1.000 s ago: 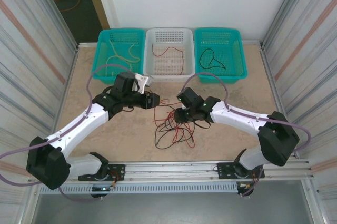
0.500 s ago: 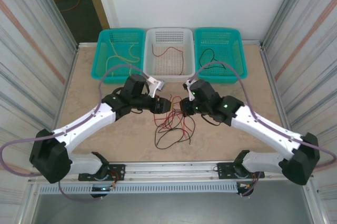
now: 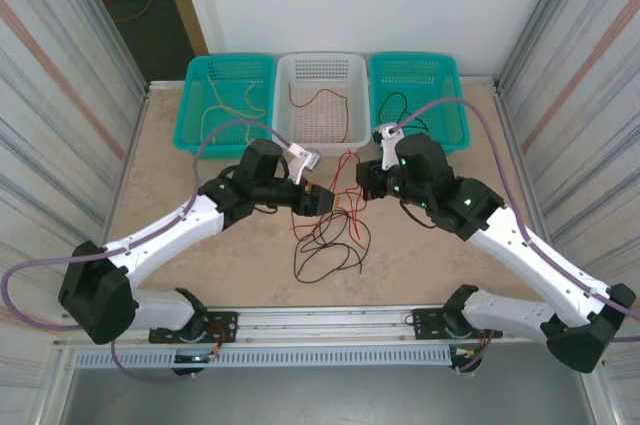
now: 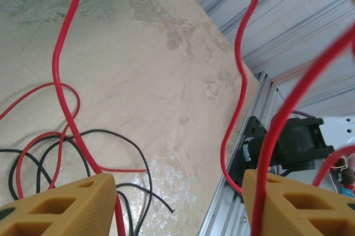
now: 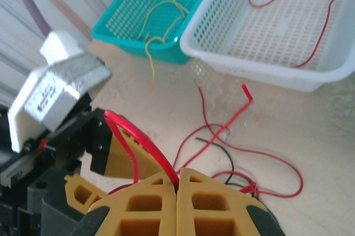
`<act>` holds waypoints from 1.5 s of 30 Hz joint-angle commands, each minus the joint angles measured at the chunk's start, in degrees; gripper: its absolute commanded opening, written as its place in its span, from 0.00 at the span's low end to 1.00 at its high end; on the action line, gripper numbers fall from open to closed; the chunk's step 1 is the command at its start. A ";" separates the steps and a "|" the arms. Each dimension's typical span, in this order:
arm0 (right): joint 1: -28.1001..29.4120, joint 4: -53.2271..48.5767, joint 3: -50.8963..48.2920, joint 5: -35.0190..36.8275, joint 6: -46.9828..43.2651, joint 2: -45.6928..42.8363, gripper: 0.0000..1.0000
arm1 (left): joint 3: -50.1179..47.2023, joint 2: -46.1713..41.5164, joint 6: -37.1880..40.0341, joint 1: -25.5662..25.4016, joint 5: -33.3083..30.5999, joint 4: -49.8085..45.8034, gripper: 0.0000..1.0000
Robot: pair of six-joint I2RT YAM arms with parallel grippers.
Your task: Untangle the cables
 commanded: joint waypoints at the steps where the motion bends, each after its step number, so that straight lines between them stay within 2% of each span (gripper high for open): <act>1: -1.40 2.51 4.12 -1.02 -2.28 -2.07 0.00 | 0.78 -1.47 1.28 -0.36 2.46 0.44 0.63; 7: -4.33 3.06 7.65 -0.49 -3.03 -0.82 0.00 | -0.29 -2.15 1.58 -0.37 4.73 1.27 0.62; 12: -5.83 4.90 10.53 -3.41 -2.95 0.79 0.00 | -0.98 -3.10 1.66 -0.44 4.85 1.47 0.42; 24: -6.86 7.88 16.16 -3.93 -4.05 4.97 0.00 | -3.51 -7.79 2.64 -0.44 -1.74 -0.60 0.41; 27: -7.68 8.37 17.74 -4.51 -4.00 6.73 0.00 | -5.06 -10.19 2.47 -0.45 -5.87 -1.60 0.47; 33: -8.86 9.02 21.99 -4.18 -3.59 12.22 0.00 | -7.59 -14.00 1.77 -0.44 -26.20 -9.10 0.62; 38: -12.14 9.11 27.36 -4.40 -1.59 20.40 0.00 | -8.53 -14.76 1.39 -0.45 -29.25 -11.67 0.66; 45: -15.77 9.14 38.27 -6.46 -0.38 34.65 0.00 | -12.03 -19.63 -0.32 -0.44 -39.00 -14.29 0.68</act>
